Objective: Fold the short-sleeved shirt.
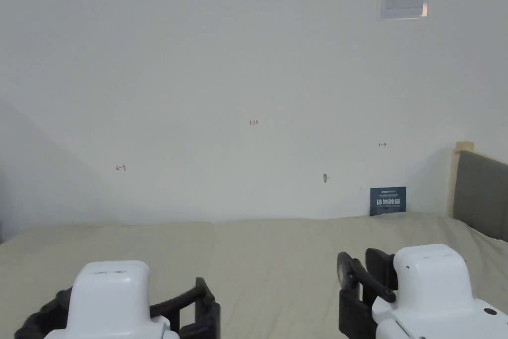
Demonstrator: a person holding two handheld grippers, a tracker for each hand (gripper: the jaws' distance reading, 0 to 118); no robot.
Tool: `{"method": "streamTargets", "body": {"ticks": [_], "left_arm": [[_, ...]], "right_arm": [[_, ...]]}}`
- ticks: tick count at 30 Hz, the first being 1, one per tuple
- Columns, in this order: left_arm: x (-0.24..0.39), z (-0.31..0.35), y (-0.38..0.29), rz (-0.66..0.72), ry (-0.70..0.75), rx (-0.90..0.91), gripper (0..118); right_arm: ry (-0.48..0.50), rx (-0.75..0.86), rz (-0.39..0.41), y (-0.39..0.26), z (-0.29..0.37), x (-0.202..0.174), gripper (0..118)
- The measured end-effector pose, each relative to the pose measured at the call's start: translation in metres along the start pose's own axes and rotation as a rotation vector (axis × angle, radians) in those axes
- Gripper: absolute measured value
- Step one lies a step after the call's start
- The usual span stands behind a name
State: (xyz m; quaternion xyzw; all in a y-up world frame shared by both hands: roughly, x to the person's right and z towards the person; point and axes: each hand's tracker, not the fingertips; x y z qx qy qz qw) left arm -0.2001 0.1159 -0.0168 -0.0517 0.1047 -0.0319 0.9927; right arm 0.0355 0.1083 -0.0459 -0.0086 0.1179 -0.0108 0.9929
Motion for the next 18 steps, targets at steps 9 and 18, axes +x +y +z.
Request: {"method": "streamTargets", "body": {"ticks": [9,18], "left_arm": [[-0.006,0.02,0.018,-0.02,0.051,0.072,118],[-0.002,0.022,0.017,-0.046,0.04,0.057,118]], "right_arm": [[-0.031,0.069,-0.004,0.017,0.014,-0.002,118],[0.002,0.051,-0.087,0.027,0.021,0.007,118]]}}
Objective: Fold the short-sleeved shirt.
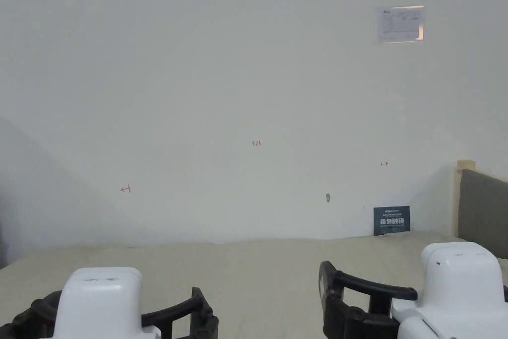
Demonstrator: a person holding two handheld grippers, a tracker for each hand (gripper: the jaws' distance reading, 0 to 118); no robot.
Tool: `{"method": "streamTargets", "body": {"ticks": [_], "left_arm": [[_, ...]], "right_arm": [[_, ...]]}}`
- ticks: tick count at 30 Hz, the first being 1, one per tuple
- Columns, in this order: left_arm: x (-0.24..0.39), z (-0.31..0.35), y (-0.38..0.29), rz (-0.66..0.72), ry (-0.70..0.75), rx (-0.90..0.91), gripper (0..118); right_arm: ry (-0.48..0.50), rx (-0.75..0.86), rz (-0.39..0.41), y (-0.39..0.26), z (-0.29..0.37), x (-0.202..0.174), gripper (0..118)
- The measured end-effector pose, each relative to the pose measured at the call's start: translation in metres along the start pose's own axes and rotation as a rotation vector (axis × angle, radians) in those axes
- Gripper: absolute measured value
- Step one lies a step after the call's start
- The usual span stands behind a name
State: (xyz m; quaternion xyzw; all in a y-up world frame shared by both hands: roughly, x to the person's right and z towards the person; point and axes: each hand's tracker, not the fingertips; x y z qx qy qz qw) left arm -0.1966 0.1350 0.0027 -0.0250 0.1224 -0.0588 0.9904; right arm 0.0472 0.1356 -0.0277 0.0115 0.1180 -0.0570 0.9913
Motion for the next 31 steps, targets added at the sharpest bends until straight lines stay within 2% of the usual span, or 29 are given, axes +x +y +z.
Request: {"method": "streamTargets", "body": {"ticks": [2,7,19,20,22,23,25,26,28,29,31], "left_arm": [[0.003,-0.002,-0.001,-0.001,0.009,0.0,118],[0.005,-0.002,0.002,-0.017,0.007,0.001,118],[0.007,-0.003,0.005,-0.035,-0.02,-0.001,118],[0.005,-0.004,0.005,-0.03,-0.031,-0.007,118],[0.004,-0.006,0.006,-0.013,-0.038,-0.014,118],[0.004,-0.006,0.006,-0.013,-0.041,-0.012,118],[0.004,-0.006,0.005,-0.016,-0.027,-0.008,118],[0.004,-0.007,0.004,-0.024,-0.026,-0.007,118],[0.004,-0.009,0.003,-0.028,-0.024,-0.014,118],[0.004,-0.009,0.002,-0.028,-0.03,-0.02,118],[0.003,-0.011,0.001,-0.015,-0.035,-0.028,118]], "right_arm": [[-0.009,-0.022,-0.015,-0.002,-0.004,0.0,118],[-0.036,-0.076,0.017,-0.01,-0.01,-0.006,118],[-0.07,-0.14,-0.03,-0.012,-0.022,-0.008,118],[-0.078,-0.15,-0.022,-0.011,-0.024,-0.009,118],[-0.167,-0.22,0.039,-0.01,-0.028,-0.016,118],[-0.169,-0.203,0.085,-0.012,-0.029,-0.018,118],[-0.166,-0.102,0.121,-0.02,-0.026,-0.02,118],[-0.21,-0.123,0.14,-0.02,-0.028,-0.023,118],[-0.162,-0.16,0.105,-0.019,-0.03,-0.021,118],[-0.149,-0.167,0.055,-0.018,-0.028,-0.019,118],[-0.153,-0.173,0.006,-0.017,-0.025,-0.017,118]]}}
